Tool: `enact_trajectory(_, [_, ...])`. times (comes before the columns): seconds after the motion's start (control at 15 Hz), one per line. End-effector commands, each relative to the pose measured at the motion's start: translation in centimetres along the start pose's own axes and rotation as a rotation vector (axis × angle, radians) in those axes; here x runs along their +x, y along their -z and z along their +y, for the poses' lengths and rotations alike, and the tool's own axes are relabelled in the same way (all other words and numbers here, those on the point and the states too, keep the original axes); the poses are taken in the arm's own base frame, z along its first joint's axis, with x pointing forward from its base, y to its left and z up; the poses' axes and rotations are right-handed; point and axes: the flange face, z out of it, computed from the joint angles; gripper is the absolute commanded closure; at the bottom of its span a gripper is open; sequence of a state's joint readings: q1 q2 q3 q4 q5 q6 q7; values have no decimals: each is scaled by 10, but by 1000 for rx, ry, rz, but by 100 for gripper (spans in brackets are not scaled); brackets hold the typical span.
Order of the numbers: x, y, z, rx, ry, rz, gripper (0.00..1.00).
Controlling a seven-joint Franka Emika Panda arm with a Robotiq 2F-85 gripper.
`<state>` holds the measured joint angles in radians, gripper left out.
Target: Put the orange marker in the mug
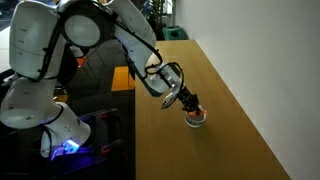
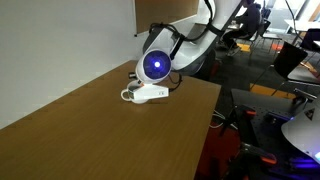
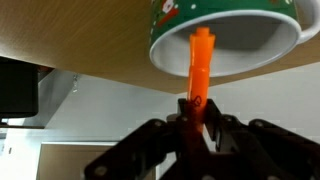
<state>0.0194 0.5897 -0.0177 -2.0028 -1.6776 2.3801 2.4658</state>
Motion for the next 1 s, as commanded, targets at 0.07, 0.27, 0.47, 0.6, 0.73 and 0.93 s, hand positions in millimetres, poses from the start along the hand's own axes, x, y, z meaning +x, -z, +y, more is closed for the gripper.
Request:
enact_trajectory(0.07, [4,-3,-6,65,-35,4,95])
enact_trajectory(0.27, [5,-9,-9,75,-44,22,95])
enact_trajectory(0.47, [5,-15,-9,68,-37,24,53])
enact_trajectory(0.6, [6,-17,-9,66,-40,22,41])
enact_trajectory(0.73, [8,-17,-10,64,-47,20,25])
enact_trajectory(0.93, [20,-10,-8,67,-69,16,1])
